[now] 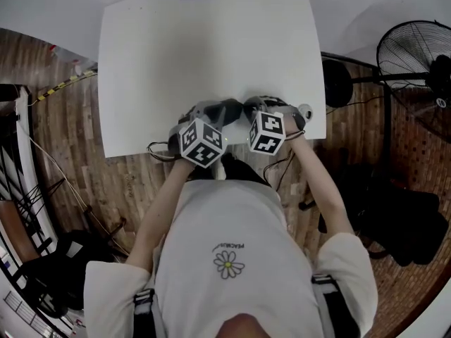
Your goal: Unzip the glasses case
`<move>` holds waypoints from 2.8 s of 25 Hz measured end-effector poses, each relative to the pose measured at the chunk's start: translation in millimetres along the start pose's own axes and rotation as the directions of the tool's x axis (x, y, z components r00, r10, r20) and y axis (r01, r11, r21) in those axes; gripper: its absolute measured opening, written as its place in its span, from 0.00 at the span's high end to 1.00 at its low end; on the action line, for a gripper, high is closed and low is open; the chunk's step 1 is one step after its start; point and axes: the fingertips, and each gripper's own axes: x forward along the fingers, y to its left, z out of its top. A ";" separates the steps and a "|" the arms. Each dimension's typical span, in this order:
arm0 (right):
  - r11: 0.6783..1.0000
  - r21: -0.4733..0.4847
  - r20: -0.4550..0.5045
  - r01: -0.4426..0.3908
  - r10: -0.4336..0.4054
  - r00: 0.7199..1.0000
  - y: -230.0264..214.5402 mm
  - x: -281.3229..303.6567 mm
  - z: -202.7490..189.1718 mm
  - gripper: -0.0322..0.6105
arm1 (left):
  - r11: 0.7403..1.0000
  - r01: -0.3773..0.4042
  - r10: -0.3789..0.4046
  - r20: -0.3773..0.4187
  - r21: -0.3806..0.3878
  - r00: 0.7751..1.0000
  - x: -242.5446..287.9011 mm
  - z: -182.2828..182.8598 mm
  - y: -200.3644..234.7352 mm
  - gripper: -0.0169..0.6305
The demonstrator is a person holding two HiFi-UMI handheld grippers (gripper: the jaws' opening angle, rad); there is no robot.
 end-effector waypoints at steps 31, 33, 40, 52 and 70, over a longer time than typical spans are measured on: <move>0.973 0.181 0.121 -0.146 0.126 0.985 49.8 9.1 91.3 0.94 | 0.950 -0.215 0.198 -0.098 -0.225 0.975 -77.4 -84.1 13.7 0.96; 0.979 0.131 0.103 -0.157 0.144 0.984 48.4 9.8 89.2 0.94 | 0.947 -0.208 0.186 -0.111 -0.244 0.976 -74.8 -82.4 14.5 0.96; 0.980 0.047 0.045 -0.196 0.194 0.980 31.2 16.4 85.3 0.94 | 0.949 -0.159 0.114 -0.176 -0.272 0.978 -66.8 -80.7 20.1 0.96; 0.942 -0.263 0.004 -0.209 0.217 0.976 -4.5 34.8 105.4 0.94 | 0.942 -0.099 0.042 -0.180 -0.320 0.983 -68.0 -77.4 25.2 0.96; 0.978 -0.209 0.235 -0.001 0.051 0.971 2.8 -18.0 120.0 0.61 | 0.884 -0.128 0.120 -0.046 -0.449 0.992 -119.0 -97.9 41.8 0.96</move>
